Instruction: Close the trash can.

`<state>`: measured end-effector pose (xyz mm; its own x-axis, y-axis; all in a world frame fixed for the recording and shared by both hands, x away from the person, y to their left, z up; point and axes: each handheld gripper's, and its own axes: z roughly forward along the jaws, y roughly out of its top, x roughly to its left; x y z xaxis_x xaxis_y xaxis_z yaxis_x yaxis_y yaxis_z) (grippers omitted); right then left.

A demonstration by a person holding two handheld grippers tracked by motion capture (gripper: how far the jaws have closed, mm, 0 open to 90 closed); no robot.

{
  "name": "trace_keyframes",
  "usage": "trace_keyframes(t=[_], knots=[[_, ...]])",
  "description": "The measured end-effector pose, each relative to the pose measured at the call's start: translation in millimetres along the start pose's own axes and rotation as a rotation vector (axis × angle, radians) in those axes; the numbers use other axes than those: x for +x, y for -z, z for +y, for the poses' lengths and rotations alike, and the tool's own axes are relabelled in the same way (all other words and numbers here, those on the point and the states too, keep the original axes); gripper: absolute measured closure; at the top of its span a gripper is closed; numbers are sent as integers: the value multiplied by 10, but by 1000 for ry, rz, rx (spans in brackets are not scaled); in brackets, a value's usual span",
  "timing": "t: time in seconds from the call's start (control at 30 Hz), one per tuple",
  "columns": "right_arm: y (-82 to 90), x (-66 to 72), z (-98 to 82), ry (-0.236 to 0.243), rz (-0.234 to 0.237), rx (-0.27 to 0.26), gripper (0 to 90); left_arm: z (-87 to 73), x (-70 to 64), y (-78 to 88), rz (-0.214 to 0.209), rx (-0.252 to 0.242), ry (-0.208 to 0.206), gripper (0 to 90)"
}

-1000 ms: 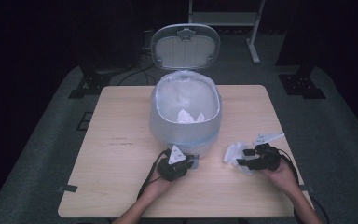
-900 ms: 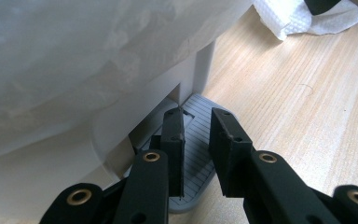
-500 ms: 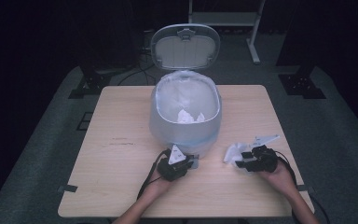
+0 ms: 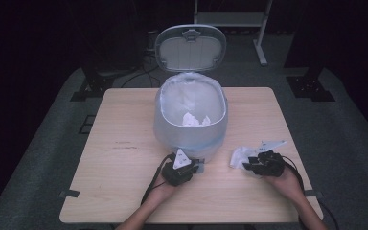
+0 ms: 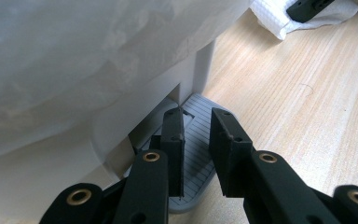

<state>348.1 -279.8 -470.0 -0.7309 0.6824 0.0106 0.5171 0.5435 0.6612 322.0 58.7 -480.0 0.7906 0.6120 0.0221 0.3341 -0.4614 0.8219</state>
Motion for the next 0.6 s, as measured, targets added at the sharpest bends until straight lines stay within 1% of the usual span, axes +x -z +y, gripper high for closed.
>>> trace_keyframes(t=[0.07, 0.13, 0.37, 0.6], knots=[[1, 9, 2, 3, 3, 2, 699, 0, 0, 0, 0, 0, 0, 754], [0, 14, 3, 3, 4, 1, 718, 0, 1, 0, 0, 0, 0, 754], [-1, 16, -1, -20, 29, -5, 795, 0, 1, 0, 0, 0, 0, 754], [10, 11, -10, -28, 54, -2, 836, 0, 0, 0, 0, 0, 0, 753]])
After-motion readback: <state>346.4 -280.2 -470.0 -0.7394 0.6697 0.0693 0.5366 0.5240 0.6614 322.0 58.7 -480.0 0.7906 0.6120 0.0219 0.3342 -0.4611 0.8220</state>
